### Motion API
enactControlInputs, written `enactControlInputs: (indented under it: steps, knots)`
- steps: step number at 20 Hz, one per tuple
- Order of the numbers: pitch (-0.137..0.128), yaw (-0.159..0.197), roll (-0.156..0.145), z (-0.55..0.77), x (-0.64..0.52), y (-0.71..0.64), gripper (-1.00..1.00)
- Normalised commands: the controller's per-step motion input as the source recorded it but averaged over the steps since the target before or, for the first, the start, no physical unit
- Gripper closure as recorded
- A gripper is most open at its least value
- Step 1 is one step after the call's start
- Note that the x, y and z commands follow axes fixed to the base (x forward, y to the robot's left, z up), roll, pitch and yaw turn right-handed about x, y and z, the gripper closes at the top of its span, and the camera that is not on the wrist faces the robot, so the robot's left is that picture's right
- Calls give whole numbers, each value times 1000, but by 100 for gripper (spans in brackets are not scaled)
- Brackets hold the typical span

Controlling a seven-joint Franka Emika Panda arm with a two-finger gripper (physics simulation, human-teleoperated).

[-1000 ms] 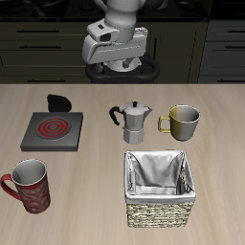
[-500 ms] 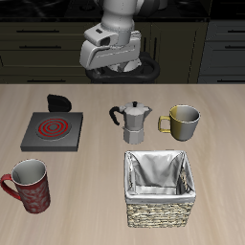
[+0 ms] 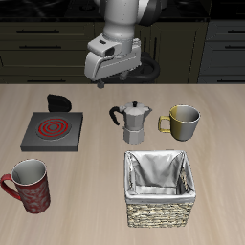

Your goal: Place the moka pot on the stove

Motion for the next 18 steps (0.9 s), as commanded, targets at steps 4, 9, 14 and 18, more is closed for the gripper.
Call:
enactControlInputs:
  steps: [4,9,14,18]
  knots:
    - [-1,23,15,-52,86,51,-100]
    - [2,45,-3,-113,84,-10,-100]
    - [28,71,29,-215,8,143,-100]
    - [13,79,25,-138,-29,137,-100]
